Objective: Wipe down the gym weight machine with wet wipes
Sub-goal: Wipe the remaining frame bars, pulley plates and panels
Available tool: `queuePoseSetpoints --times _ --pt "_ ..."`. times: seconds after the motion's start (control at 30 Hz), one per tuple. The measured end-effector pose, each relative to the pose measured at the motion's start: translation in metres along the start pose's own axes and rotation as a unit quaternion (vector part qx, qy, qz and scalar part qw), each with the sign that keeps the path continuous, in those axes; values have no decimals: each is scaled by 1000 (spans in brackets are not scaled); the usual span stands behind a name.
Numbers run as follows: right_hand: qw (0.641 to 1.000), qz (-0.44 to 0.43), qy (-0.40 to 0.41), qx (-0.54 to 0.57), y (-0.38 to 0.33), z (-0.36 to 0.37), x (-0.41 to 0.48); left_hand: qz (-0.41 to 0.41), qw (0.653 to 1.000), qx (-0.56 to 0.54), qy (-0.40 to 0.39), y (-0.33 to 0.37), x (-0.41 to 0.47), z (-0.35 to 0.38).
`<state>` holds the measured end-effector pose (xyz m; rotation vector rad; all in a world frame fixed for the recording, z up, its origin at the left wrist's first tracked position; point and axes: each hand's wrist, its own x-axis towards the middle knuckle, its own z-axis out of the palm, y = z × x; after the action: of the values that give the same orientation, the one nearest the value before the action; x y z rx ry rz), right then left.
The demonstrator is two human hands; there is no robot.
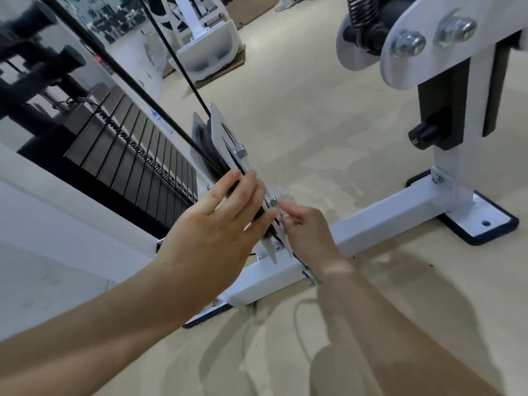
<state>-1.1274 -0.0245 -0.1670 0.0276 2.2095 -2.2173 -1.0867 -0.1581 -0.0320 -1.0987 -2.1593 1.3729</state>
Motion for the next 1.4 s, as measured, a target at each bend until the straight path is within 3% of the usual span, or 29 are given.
queuePoseSetpoints --times 0.13,0.23,0.3,0.43,0.53,0.63,0.8,0.97,1.17,1.3,1.4 --pt "1000 5 15 -3 8 -5 -61 32 999 20 -38 -8 -4 2" --pt "997 31 57 29 11 -4 -46 35 998 37 -38 -7 -2 3" --pt "997 45 58 -32 10 -2 -34 36 998 37 -25 -6 1 3" --pt "988 -62 123 -74 -1 5 -68 42 997 55 -25 -3 -3 3" --pt "989 -72 132 9 -23 6 -59 14 1000 23 4 0 -5 7" --pt "988 -80 133 7 -32 11 -42 -4 999 1 31 -1 -3 7" --pt "978 -124 164 -36 -12 10 -68 -32 996 -23 77 -16 -5 0" --pt "950 -236 173 -111 -63 12 -25 -78 993 -20 85 -22 -7 -5" --pt "975 -143 137 -101 -26 17 -48 -58 994 -10 90 -25 -22 -3" --pt "947 -233 192 -109 -66 13 -26 -64 993 -12 94 -27 -14 -2" --pt "945 -220 192 -147 -64 20 -25 -56 992 -16 115 -30 -13 3"
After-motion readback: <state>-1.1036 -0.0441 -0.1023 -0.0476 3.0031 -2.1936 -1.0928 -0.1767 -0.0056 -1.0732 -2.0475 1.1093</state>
